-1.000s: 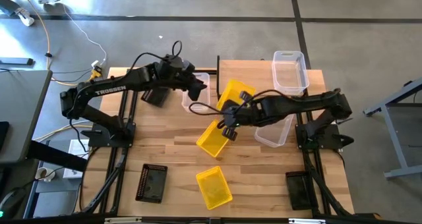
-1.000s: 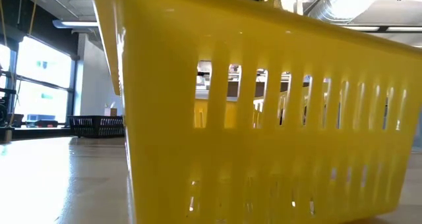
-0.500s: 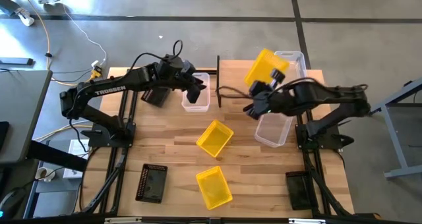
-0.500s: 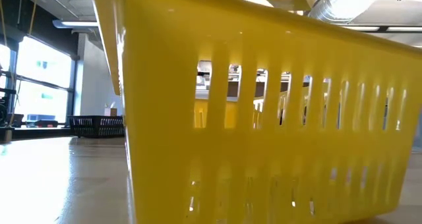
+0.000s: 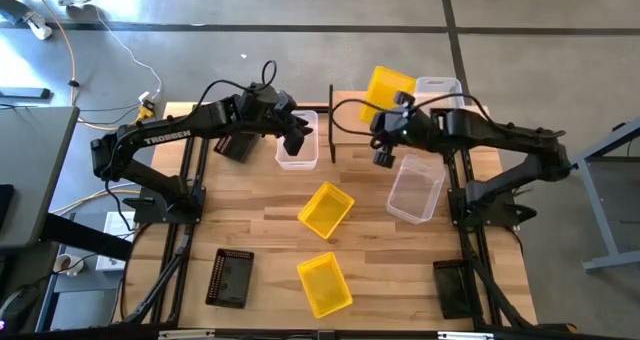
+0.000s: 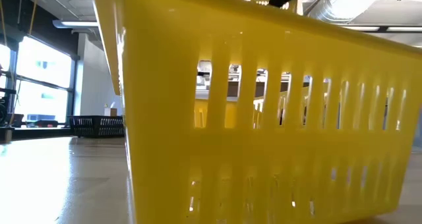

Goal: Stack baskets on shelf by color
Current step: Put the top left yellow bin on the shelf

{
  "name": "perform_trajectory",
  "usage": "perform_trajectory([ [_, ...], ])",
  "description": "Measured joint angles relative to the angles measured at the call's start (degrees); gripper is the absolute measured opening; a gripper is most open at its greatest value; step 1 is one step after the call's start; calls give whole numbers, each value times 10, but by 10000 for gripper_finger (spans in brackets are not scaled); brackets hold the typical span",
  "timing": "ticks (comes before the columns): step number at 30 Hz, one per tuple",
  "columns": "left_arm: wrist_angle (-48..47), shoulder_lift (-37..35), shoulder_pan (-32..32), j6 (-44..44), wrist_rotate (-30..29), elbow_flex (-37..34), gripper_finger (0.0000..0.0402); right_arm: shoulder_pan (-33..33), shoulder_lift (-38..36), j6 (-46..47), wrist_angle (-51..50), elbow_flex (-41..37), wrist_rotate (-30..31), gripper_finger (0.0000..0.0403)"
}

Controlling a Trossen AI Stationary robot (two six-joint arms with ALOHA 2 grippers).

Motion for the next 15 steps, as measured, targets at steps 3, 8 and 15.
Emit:
perform_trajectory([
  [3,0,0,1,0,0,0,138,-34,-9,-60,78,-45,-82,0],
  [8,-3,0,1,0,-2,0,138,-79,2,-112,124,-77,-158,0],
  [15,-45,0,1,0,-27,0,138,-104,39,-183,146,-99,-231,0],
])
